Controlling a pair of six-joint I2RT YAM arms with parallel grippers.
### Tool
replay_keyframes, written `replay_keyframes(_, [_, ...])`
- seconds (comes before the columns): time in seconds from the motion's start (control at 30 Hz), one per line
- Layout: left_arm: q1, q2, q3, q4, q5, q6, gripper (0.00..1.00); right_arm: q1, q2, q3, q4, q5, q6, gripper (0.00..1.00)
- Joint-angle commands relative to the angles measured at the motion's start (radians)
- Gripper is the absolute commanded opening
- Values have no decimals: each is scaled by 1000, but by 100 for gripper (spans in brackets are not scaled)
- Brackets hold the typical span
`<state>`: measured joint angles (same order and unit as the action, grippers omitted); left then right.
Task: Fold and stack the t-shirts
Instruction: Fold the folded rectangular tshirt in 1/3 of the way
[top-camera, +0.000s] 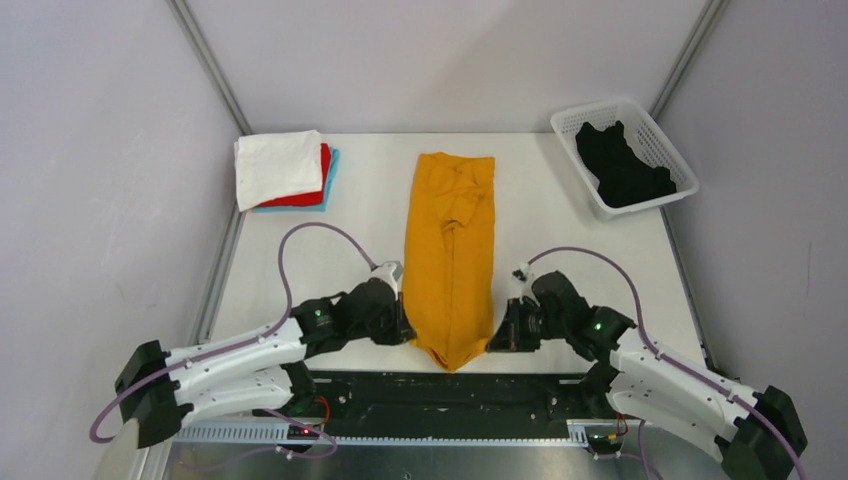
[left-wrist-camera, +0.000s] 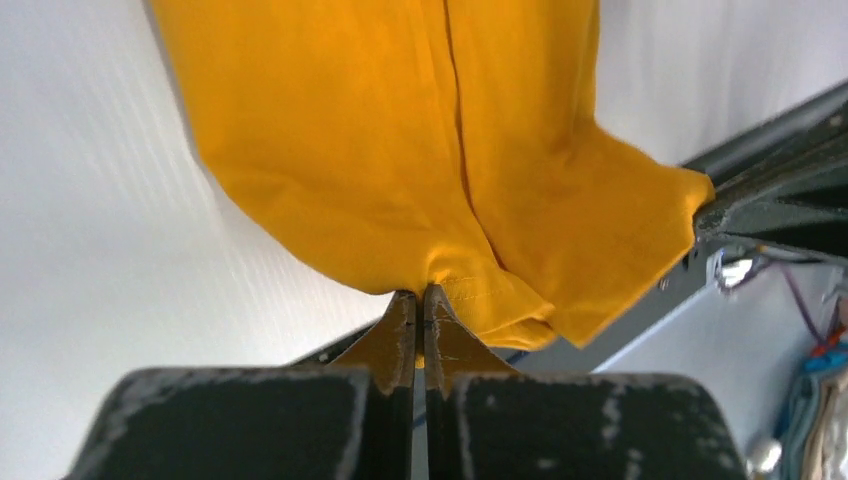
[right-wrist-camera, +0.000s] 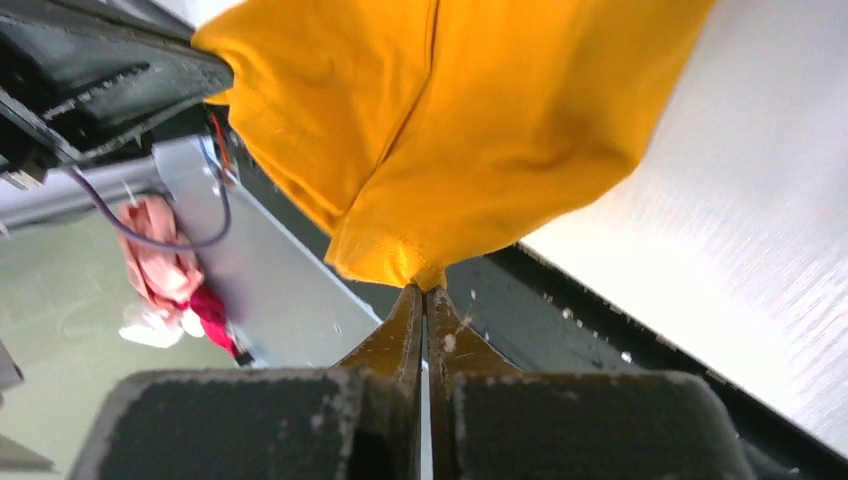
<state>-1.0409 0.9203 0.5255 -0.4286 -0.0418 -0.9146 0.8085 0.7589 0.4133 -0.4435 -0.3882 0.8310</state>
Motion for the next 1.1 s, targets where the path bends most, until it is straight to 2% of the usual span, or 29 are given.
replay_keyframes(0.0, [103,69,118,33,-45,115,0,-139,68,82,75,-72,-102,0])
replay_keyframes(0.23, [287,244,289,70,-81,184,0,-297,231,196,210,-28,-130,0])
replay_keyframes(0.4, [398,383,408,70,-51,230,0,-385,352,268,306,-37,-157,0])
replay_keyframes(0.63, [471,567,558,70,-3,287,0,-490,518,350,390,-90,-173,0])
replay_keyframes(1.07, [565,835,765,70,117,336,0,-578,790,470,495,-159,-172,0])
